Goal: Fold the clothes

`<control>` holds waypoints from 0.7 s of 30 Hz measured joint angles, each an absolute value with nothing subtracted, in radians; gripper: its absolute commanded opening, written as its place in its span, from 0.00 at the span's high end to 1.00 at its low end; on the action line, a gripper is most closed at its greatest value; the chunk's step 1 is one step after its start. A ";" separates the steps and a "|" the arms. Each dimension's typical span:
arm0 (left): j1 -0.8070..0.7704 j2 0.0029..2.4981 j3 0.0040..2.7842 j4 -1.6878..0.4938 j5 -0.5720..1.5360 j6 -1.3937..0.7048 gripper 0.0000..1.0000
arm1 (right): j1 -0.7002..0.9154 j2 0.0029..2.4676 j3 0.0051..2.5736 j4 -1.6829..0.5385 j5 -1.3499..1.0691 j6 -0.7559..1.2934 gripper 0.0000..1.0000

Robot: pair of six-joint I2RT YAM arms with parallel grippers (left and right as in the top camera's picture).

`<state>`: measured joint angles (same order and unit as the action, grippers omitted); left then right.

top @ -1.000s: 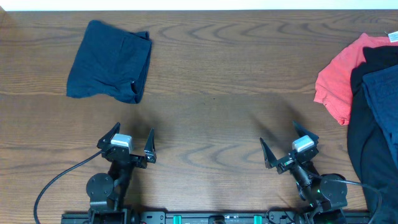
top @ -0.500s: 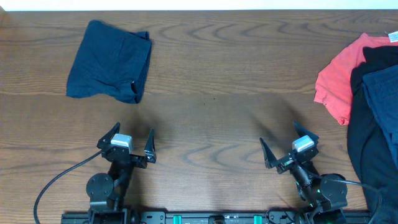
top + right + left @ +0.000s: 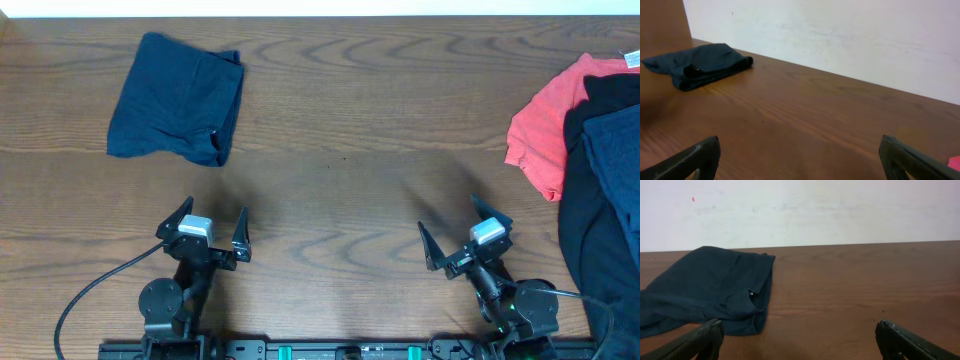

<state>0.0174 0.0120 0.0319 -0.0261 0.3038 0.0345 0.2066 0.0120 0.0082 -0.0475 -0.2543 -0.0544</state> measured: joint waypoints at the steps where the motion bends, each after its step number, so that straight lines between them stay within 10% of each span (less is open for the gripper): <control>1: 0.017 0.012 0.032 -0.026 0.304 0.035 0.02 | 0.207 0.012 0.008 -0.047 -0.254 -0.054 0.01; 21: 0.017 0.030 0.110 -0.128 0.464 -0.257 0.02 | 0.207 0.021 0.112 -0.097 -0.383 0.177 0.01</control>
